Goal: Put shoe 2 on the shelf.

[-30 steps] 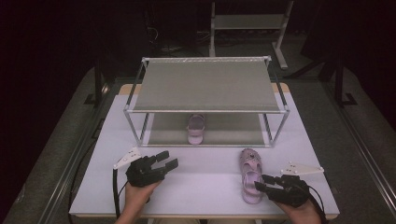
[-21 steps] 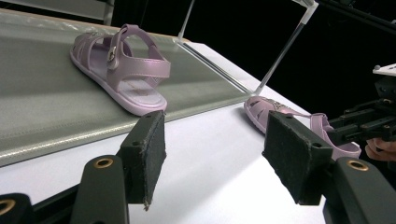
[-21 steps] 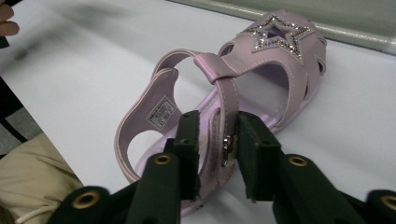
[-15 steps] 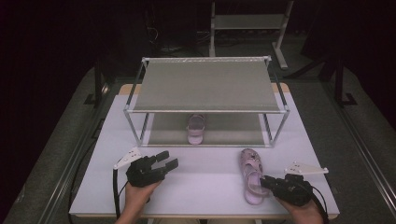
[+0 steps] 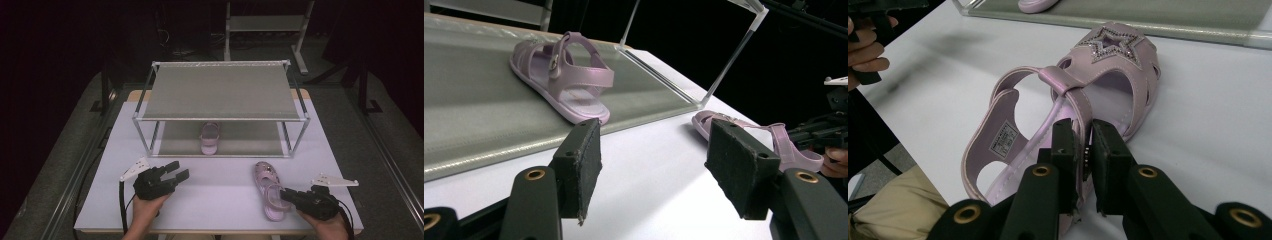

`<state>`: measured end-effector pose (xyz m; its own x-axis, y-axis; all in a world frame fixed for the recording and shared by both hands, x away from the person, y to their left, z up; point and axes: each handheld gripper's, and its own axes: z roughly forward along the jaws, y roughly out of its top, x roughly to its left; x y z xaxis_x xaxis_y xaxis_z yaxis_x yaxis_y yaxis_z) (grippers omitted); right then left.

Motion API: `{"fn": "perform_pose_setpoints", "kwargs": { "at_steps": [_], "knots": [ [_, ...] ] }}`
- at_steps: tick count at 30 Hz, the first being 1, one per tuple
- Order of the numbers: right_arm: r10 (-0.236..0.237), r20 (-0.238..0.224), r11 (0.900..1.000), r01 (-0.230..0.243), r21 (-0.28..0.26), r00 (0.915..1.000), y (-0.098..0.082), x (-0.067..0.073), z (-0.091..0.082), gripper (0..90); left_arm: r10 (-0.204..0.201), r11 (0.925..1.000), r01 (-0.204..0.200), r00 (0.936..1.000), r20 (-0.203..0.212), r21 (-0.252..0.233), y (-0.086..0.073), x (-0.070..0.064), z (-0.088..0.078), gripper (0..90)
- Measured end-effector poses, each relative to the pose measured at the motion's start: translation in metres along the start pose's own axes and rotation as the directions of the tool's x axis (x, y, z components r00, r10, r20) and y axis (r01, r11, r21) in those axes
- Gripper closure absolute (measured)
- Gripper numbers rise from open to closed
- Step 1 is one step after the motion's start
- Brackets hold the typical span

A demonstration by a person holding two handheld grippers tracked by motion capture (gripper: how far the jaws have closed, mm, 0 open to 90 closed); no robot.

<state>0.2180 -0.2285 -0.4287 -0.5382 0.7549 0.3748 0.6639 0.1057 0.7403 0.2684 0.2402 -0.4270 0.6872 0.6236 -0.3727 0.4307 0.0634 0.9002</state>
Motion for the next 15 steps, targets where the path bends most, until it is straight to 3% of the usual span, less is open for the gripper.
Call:
{"fn": "perform_pose_setpoints", "kwargs": {
  "at_steps": [15],
  "knots": [
    [0.057, -0.058, 0.998, -0.059, -0.038, 0.9967, -0.0013, 0.0084, -0.0009, 82.0, -0.018, 0.9998, 0.018, 0.9996, 0.020, 0.007, -0.0004, 0.0007, -0.0004, 35.7]
  ]
}}
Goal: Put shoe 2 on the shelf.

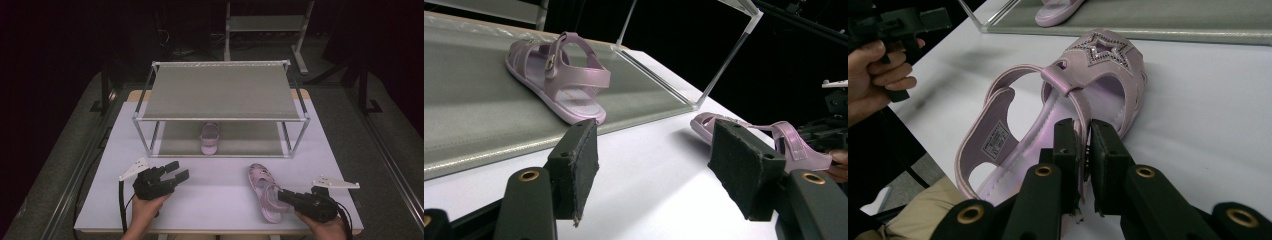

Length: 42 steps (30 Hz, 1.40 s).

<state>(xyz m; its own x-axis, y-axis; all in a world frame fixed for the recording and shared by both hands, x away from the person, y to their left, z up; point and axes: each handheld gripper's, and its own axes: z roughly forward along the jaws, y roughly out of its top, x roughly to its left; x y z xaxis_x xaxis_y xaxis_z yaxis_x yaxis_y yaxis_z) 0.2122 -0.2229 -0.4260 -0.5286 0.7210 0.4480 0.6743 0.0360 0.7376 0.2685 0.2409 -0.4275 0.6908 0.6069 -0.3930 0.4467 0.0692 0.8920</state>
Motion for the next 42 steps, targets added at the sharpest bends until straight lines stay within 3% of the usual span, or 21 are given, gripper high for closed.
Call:
{"fn": "perform_pose_setpoints", "kwargs": {
  "at_steps": [14, 24, 42],
  "knots": [
    [0.009, -0.052, 0.999, -0.010, -0.031, 0.9986, 0.006, 0.011, -0.003, 82.1, -0.003, 0.9999, 0.003, 0.9999, -0.010, -0.011, 0.002, 0.001, -0.004, 34.2],
    [0.026, -0.096, 0.997, -0.032, -0.065, 0.9950, 0.014, 0.016, 0.007, 82.2, -0.006, 0.9999, 0.006, 0.9999, -0.013, -0.013, 0.002, 0.002, -0.006, 34.2],
    [0.067, -0.096, 0.990, -0.078, -0.120, 0.9932, 0.032, 0.012, 0.028, 82.2, -0.003, 0.9999, 0.003, 0.9997, -0.024, -0.011, 0.002, 0.002, -0.007, 32.0]
  ]
}}
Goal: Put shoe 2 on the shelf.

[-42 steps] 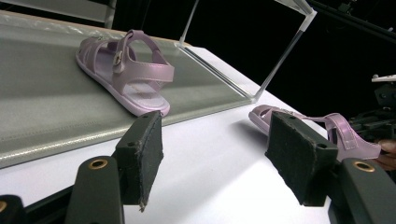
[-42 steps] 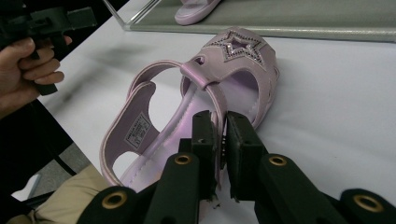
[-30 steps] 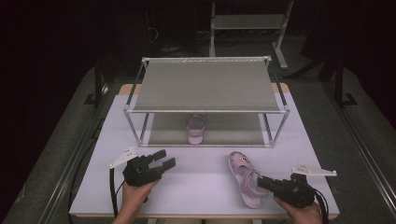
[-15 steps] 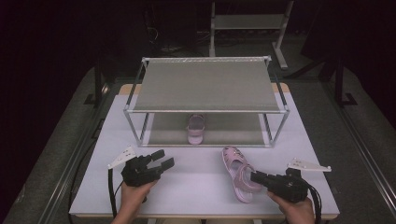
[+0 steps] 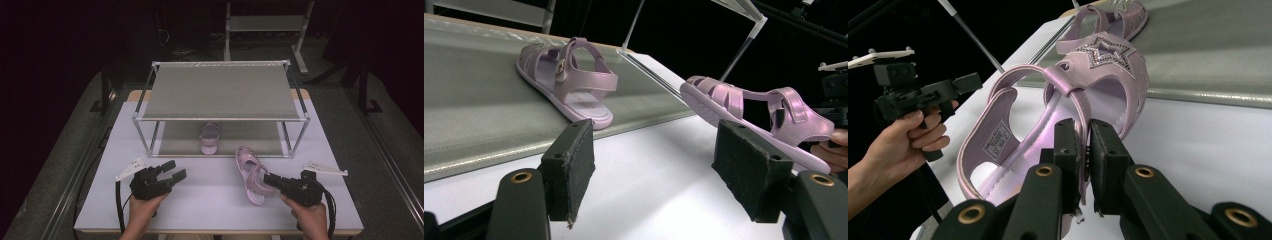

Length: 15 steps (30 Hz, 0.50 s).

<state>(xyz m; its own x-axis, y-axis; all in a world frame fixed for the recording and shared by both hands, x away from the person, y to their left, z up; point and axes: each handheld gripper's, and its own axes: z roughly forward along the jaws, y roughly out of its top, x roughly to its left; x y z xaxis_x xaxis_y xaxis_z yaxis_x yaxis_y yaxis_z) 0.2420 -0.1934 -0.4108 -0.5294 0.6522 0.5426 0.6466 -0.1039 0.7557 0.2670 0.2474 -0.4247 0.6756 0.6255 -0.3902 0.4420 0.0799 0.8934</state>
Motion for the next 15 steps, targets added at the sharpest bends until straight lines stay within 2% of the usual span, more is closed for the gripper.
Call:
{"fn": "perform_pose_setpoints", "kwargs": {
  "at_steps": [9, 15],
  "knots": [
    [0.013, 0.003, 1.000, -0.013, -0.028, 0.9999, 0.005, -0.005, 0.013, 82.2, 0.004, 1.0000, -0.004, 1.0000, -0.003, 0.008, -0.001, 0.000, 0.001, 31.5],
    [0.008, 0.007, 1.000, -0.008, -0.028, 0.9999, 0.007, -0.006, 0.021, 82.2, 0.009, 0.9999, -0.009, 1.0000, 0.000, 0.014, -0.002, 0.000, 0.002, 30.8]
  ]
}}
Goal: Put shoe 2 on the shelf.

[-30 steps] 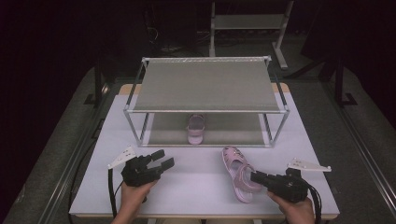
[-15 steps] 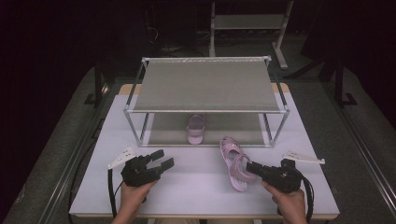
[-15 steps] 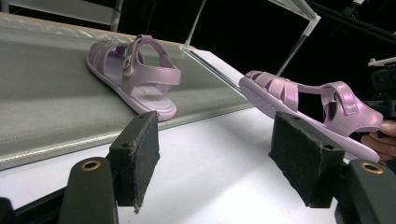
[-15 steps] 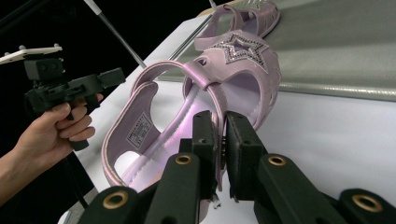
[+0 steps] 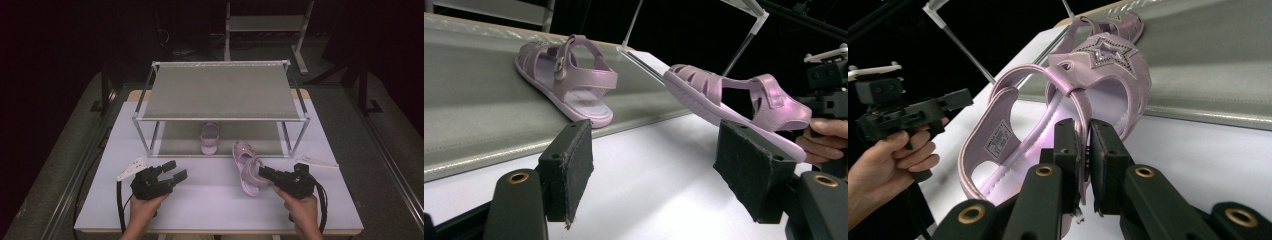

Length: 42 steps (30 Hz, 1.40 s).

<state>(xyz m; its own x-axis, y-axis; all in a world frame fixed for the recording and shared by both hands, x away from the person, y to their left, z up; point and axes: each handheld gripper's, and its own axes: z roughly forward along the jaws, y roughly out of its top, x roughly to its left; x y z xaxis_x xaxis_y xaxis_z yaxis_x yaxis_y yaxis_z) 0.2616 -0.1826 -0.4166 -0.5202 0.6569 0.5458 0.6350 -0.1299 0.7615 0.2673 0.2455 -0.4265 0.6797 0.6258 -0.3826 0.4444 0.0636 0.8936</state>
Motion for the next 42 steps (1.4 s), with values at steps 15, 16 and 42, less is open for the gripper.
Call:
{"fn": "perform_pose_setpoints", "kwargs": {
  "at_steps": [15, 16, 42],
  "knots": [
    [0.021, 0.007, 1.000, -0.021, -0.010, 0.9997, 0.008, -0.004, 0.020, 82.2, -0.003, 0.9999, 0.003, 1.0000, -0.004, -0.010, 0.001, 0.000, -0.003, 30.0],
    [0.018, 0.008, 1.000, -0.018, -0.016, 0.9998, 0.009, -0.004, 0.021, 82.1, -0.001, 1.0000, 0.001, 1.0000, -0.004, -0.009, 0.001, 0.000, -0.003, 29.9],
    [0.035, 0.044, 0.998, -0.033, -0.051, 0.9984, 0.029, -0.011, 0.048, 82.2, 0.010, 0.9999, -0.010, 1.0000, -0.002, -0.012, 0.002, -0.004, -0.002, 28.8]
  ]
}}
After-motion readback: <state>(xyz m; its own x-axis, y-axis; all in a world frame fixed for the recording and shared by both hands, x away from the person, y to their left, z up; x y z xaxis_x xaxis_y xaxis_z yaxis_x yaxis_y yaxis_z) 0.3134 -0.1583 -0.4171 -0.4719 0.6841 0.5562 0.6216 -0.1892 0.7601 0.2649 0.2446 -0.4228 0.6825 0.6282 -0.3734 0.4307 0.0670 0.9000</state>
